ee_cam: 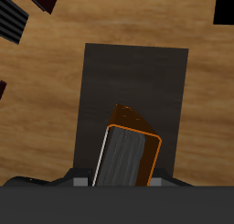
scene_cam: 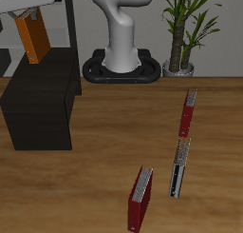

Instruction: Place the orange book upright on top of the shelf

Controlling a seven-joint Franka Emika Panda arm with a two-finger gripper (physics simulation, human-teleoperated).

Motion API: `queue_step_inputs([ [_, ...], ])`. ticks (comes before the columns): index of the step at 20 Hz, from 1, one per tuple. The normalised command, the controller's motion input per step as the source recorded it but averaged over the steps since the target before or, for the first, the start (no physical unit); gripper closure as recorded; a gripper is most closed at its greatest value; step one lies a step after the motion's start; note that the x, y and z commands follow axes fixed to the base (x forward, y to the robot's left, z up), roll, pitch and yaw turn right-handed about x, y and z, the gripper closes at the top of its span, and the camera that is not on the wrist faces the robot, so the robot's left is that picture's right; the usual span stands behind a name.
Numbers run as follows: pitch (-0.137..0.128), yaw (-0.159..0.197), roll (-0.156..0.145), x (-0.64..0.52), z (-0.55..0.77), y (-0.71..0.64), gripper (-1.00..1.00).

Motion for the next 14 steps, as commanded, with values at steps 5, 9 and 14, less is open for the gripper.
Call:
queue_step_inputs([
  [5,0.028,-0.015,0.026,0.05,-0.12,0.03,1.0],
  [9,0.012,-0.007,0.006,0.04,-0.12,-0.03,1.0],
  [14,0.029,-0.032,0.01,0.04,-0.19,0.0,1.0],
])
